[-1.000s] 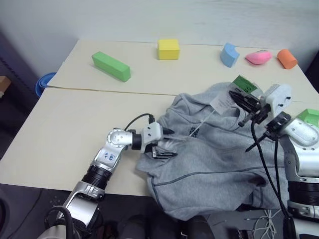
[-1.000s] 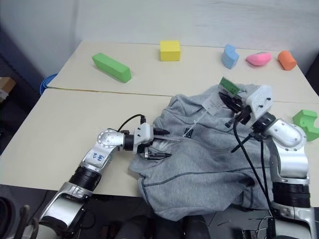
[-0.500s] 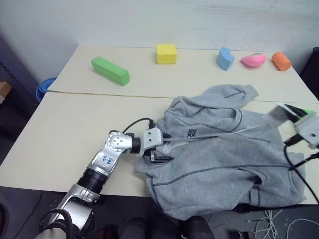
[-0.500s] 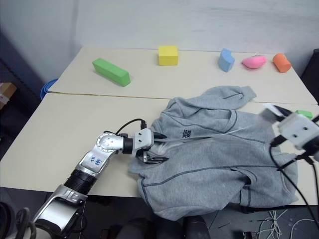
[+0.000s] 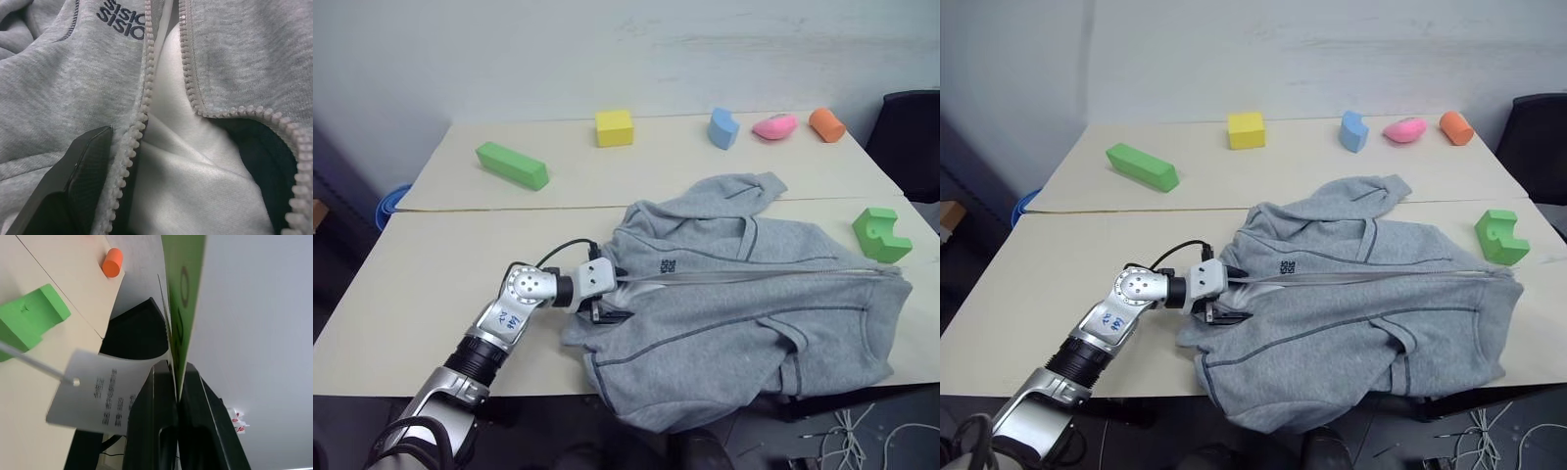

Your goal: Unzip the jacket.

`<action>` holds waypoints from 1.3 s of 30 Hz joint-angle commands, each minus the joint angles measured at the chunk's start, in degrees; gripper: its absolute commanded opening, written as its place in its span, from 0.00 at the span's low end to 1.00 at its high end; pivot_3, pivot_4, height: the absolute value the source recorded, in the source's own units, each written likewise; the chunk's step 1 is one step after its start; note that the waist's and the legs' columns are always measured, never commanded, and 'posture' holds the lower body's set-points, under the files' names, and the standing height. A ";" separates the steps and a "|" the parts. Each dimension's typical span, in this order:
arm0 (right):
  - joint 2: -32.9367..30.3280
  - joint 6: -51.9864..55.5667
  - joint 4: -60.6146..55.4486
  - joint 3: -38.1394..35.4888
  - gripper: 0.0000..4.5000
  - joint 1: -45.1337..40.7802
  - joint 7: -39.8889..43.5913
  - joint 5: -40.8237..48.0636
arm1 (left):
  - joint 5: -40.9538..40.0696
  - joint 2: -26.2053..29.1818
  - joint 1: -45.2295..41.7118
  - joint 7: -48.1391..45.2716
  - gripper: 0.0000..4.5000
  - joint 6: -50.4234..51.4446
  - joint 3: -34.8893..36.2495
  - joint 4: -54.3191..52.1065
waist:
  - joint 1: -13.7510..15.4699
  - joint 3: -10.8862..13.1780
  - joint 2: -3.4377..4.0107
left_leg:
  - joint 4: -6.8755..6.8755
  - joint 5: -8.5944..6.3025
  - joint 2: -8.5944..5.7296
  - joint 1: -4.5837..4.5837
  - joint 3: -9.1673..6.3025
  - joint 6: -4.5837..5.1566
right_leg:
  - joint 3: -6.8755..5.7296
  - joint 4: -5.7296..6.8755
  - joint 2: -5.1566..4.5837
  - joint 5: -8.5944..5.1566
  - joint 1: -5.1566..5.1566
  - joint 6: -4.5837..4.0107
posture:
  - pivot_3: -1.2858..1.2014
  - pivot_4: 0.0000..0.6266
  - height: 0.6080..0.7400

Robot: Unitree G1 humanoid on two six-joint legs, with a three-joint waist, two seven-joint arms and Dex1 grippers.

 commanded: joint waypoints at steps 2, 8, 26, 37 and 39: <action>-5.67 -3.83 5.50 2.68 0.02 -3.59 -5.66 -2.52 | 9.53 5.08 4.70 3.59 1.00 3.51 -2.88 12.53 | -0.09 -0.06 0.09 | -0.02 0.03 0.01 -0.01 -0.01 -0.04 | 0.00 0.02 0.00 -0.01 -0.04 -0.02 | 0.52 0.24 1.00; -9.54 -7.26 7.17 7.13 0.02 -7.76 -16.48 -7.85 | 9.27 6.97 5.22 4.05 1.00 2.54 -2.25 13.64 | -0.69 -0.19 0.30 | -0.11 0.05 0.05 -0.01 -0.01 -0.15 | 0.01 0.03 0.01 -0.07 -0.12 -0.13 | 0.52 0.24 1.00; -8.55 6.83 7.82 8.76 0.02 -8.38 -12.59 -1.32 | 10.42 9.69 4.07 5.66 1.00 -2.62 -3.80 17.77 | -0.90 -0.61 0.82 | -0.90 0.23 0.25 0.05 0.10 -0.38 | -0.03 0.08 0.20 -0.27 -0.52 -0.57 | 0.52 0.24 1.00; 3.24 17.65 -1.70 1.88 0.15 -6.42 14.44 21.94 | -10.40 9.93 10.95 -8.80 1.00 1.27 7.88 0.30 | -1.21 0.09 0.06 | -1.06 0.61 0.82 -0.18 0.23 -0.99 | 0.14 0.59 0.89 -0.61 -1.20 -1.08 | 0.52 0.24 1.00; 5.47 22.34 -8.47 -1.38 0.29 -2.59 21.74 28.52 | -16.12 11.79 12.56 -11.64 1.00 3.60 12.21 -5.53 | -1.08 0.24 0.23 | -1.13 0.59 0.83 -0.27 0.27 -1.04 | 0.22 0.69 0.99 -0.77 -1.47 -1.10 | 0.52 0.24 1.00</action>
